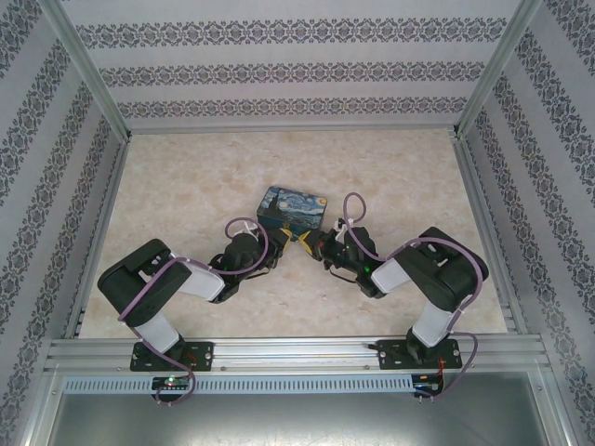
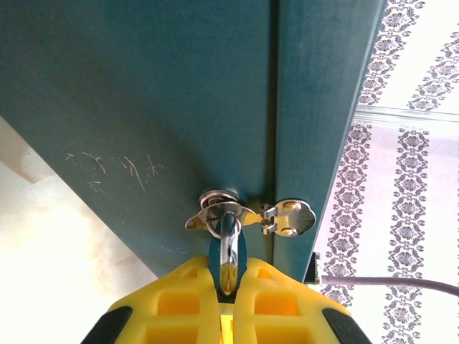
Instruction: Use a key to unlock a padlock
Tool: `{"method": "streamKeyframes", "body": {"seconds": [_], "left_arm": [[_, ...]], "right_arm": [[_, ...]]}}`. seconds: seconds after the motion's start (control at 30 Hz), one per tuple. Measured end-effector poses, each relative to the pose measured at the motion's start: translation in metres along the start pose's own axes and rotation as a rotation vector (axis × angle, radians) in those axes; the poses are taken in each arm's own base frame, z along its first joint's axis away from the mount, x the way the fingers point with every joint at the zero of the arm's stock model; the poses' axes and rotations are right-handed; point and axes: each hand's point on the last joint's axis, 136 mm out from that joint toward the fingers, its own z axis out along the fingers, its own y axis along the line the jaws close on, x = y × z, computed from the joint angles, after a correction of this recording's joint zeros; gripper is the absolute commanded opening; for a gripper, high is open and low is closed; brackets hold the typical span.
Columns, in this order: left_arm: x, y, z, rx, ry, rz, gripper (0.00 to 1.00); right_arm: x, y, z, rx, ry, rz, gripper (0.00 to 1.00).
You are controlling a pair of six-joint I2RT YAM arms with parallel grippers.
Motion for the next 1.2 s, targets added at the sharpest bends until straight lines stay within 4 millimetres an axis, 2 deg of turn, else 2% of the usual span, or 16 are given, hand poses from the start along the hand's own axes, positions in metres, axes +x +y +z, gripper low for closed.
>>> {"method": "streamKeyframes", "body": {"seconds": [0.23, 0.57, 0.9, 1.07, 1.2], "left_arm": [[0.000, 0.000, 0.000, 0.000, -0.002, 0.000, 0.00], [0.009, 0.000, 0.000, -0.001, 0.053, 0.001, 0.00], [0.008, 0.000, 0.000, -0.002, 0.046, 0.001, 0.00], [0.005, 0.001, 0.000, -0.006, 0.029, 0.001, 0.00], [0.001, 0.001, 0.000, -0.005, 0.015, -0.001, 0.00]], "right_arm": [[-0.004, 0.000, 0.001, -0.023, 0.010, 0.024, 0.00], [-0.011, 0.000, -0.003, -0.022, 0.034, 0.009, 0.00], [-0.008, -0.001, 0.000, -0.017, 0.020, 0.002, 0.00], [0.000, 0.004, 0.009, -0.020, 0.009, -0.008, 0.00], [-0.001, 0.006, 0.012, -0.017, -0.016, -0.007, 0.00]]}}
